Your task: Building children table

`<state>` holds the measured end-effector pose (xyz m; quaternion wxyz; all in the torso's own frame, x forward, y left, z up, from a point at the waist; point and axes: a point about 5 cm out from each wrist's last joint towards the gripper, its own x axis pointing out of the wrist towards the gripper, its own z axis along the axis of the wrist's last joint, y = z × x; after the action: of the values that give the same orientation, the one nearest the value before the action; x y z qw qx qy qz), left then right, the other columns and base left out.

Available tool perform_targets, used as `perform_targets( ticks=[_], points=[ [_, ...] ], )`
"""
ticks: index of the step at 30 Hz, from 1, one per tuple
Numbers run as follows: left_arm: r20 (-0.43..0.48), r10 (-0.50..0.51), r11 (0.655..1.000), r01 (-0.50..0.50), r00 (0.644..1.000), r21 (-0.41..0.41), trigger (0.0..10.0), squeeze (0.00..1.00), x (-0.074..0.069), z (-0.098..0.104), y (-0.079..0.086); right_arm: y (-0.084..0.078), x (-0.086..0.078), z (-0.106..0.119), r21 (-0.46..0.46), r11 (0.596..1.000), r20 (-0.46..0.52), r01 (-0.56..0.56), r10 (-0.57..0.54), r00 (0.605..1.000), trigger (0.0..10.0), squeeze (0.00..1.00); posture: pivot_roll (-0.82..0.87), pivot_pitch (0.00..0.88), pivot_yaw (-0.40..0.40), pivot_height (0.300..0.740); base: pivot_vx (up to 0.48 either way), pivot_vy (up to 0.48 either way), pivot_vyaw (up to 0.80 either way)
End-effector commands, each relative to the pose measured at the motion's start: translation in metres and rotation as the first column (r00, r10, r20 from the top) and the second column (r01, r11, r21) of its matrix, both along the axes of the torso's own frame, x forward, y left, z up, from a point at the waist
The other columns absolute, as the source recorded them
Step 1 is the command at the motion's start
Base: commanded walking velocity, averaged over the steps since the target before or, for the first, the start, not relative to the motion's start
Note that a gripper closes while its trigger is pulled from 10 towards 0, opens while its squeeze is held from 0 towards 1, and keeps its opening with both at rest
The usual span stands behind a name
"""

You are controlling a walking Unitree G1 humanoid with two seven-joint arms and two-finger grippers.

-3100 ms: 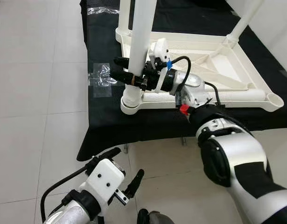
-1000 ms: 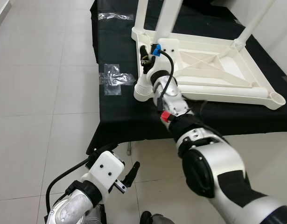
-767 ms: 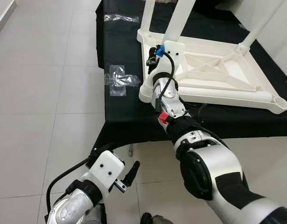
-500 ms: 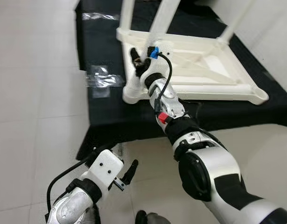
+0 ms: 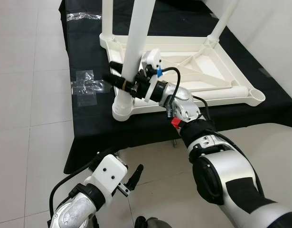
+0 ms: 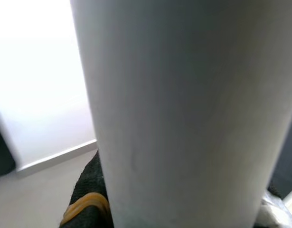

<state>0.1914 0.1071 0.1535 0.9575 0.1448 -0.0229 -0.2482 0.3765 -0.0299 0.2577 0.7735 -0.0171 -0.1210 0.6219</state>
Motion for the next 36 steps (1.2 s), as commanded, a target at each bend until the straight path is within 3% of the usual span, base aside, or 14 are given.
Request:
perform_targets(
  ticks=[1, 12, 21, 23, 27, 29, 30, 31, 33, 36],
  points=[
    [-0.01, -0.018, 1.0, 0.018, 1.0, -0.012, 10.0, 0.0, -0.005, 0.0, -0.003, 0.009, -0.015, -0.052, -0.119, 0.971, -0.228, -0.206, 0.175, 0.958, 0.0, 0.0, 0.17, 0.244, -0.195, 0.74, 0.0, 0.0, 0.0],
    [-0.016, -0.015, 1.0, 0.014, 1.0, -0.02, 10.0, 0.0, -0.01, 0.003, -0.002, 0.017, -0.024, -0.04, -0.221, 0.896, -0.142, -0.386, 0.362, 0.921, 0.0, 0.0, 0.19, 0.286, -0.202, 0.74, 0.0, 0.0, 0.0],
    [-0.021, -0.016, 1.0, 0.016, 1.0, -0.019, 10.0, 0.0, -0.013, 0.004, -0.003, 0.025, -0.023, -0.031, -0.178, 0.92, -0.078, -0.348, 0.34, 0.937, 0.0, 0.0, 0.2, 0.305, -0.207, 0.74, 0.0, 0.0, 0.0],
    [-0.022, -0.012, 1.0, 0.011, 1.0, -0.019, 10.0, 0.0, -0.015, 0.005, -0.002, 0.024, -0.019, -0.031, -0.17, 0.948, -0.075, -0.27, 0.26, 0.963, 0.0, 0.0, 0.19, 0.308, -0.202, 0.74, 0.0, 0.0, 0.0],
    [-0.024, -0.011, 1.0, 0.011, 1.0, -0.019, 10.0, 0.0, -0.016, 0.005, -0.002, 0.024, -0.014, -0.035, -0.191, 0.966, -0.084, -0.177, 0.164, 0.983, 0.0, 0.0, 0.19, 0.307, -0.199, 0.74, 0.0, 0.0, 0.0],
    [-0.026, -0.012, 1.0, 0.011, 1.0, -0.02, 10.0, 0.0, -0.016, 0.005, -0.002, 0.022, -0.006, -0.037, -0.197, 0.98, -0.084, -0.023, 0.006, 0.996, 0.0, 0.0, 0.19, 0.304, -0.198, 0.74, 0.0, 0.0, 0.0],
    [-0.027, -0.012, 1.0, 0.011, 1.0, -0.02, 10.0, 0.0, -0.016, 0.005, -0.003, 0.018, 0.0, -0.037, -0.188, 0.978, -0.084, 0.087, -0.104, 0.991, 0.0, 0.0, 0.18, 0.298, -0.197, 0.74, 0.0, 0.0, 0.0],
    [-0.027, -0.012, 1.0, 0.011, 1.0, -0.02, 10.0, 0.0, -0.016, 0.005, -0.003, 0.018, 0.0, -0.037, -0.188, 0.978, -0.084, 0.087, -0.104, 0.991, 0.0, 0.0, 0.18, 0.298, -0.197, 0.74, 0.0, 0.0, 0.0],
    [-0.026, -0.011, 1.0, 0.011, 1.0, -0.021, 10.0, 0.0, -0.016, 0.005, -0.003, 0.01, 0.008, -0.037, -0.168, 0.955, -0.073, 0.246, -0.261, 0.962, 0.0, 0.0, 0.18, 0.29, -0.196, 0.74, 0.0, 0.0, 0.0],
    [-0.024, -0.012, 1.0, 0.011, 1.0, -0.02, 10.0, 0.0, -0.016, 0.006, -0.003, 0.006, 0.012, -0.036, -0.148, 0.935, -0.06, 0.323, -0.335, 0.94, 0.0, 0.0, 0.18, 0.278, -0.192, 0.74, 0.0, 0.0, 0.0]
  ],
)
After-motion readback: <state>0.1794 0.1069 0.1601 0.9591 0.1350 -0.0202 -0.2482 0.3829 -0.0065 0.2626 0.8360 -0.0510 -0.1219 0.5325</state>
